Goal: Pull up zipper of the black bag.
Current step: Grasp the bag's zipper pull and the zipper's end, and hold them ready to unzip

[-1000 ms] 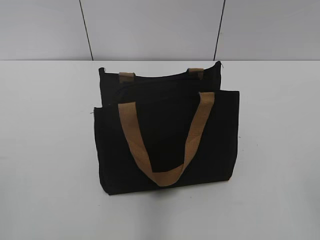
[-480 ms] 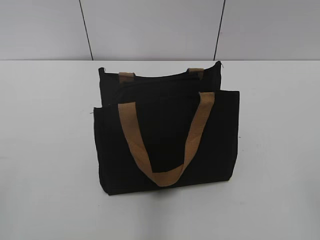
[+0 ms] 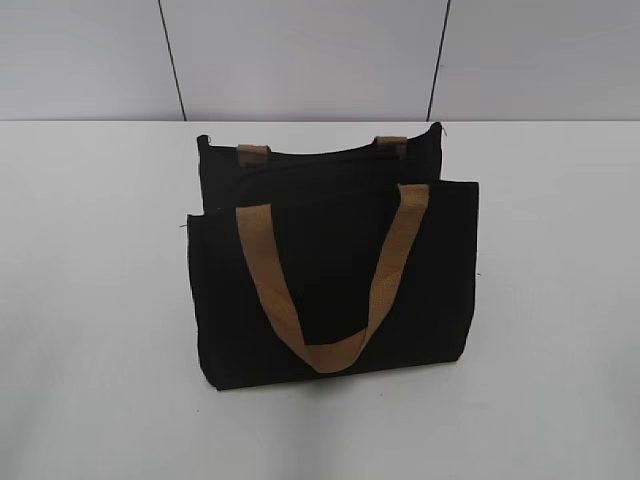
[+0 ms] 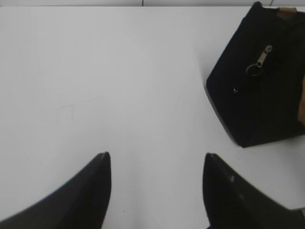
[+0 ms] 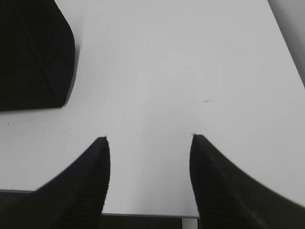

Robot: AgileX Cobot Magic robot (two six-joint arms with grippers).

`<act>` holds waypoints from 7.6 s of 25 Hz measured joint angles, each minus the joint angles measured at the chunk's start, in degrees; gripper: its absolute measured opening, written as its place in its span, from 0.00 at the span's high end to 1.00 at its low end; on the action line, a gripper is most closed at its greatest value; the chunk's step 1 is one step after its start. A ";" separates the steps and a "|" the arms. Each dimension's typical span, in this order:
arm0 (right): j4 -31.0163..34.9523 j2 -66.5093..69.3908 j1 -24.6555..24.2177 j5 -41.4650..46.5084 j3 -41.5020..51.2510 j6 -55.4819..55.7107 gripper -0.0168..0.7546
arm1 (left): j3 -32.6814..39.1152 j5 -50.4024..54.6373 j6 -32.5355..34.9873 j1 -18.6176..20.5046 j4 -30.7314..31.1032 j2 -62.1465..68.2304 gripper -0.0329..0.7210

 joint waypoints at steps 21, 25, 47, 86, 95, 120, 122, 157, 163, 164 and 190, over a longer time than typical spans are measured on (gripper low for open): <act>6.24 12.05 0.00 -0.28 0.00 -6.07 0.43 | -0.35 -19.31 83.22 1.38 -54.84 63.35 0.38; 6.85 12.05 0.00 -0.28 0.00 -6.28 0.43 | -0.82 -19.06 103.08 1.38 -63.12 71.77 0.39; 7.10 12.05 0.00 -0.28 0.00 -6.46 0.43 | -12.25 -9.82 130.40 -4.04 -80.27 98.42 0.41; 9.72 14.91 0.00 -0.91 -2.48 -8.78 0.44 | -12.49 -11.19 131.74 -4.04 -81.79 96.28 0.92; 19.44 33.60 0.00 -3.38 -17.42 -21.21 0.44 | -12.49 -17.52 119.49 -4.21 -68.55 79.58 0.92; 24.51 80.30 40.62 -21.21 -39.98 -24.67 0.46 | -12.44 -18.56 109.54 -4.32 -60.53 67.94 0.93; 24.27 83.90 41.66 -22.57 -41.68 -26.99 0.47 | -12.44 -18.55 109.54 -4.32 -60.53 67.94 0.93; 32.75 99.34 42.80 -36.82 -43.82 -48.21 0.83 | -12.44 -18.45 109.41 -4.32 -60.33 67.94 0.93; 32.76 99.34 42.80 -36.65 -43.82 -48.21 0.90 | -12.44 -19.02 103.86 -4.32 -53.29 67.94 0.93; 32.76 99.34 42.80 -36.53 -43.82 -48.21 0.90 | -12.44 -18.74 102.00 -4.32 -51.80 67.89 0.93; 26.36 95.33 27.79 -22.42 -43.82 -41.68 0.98 | -12.44 -20.97 83.93 -2.63 -36.78 66.31 0.93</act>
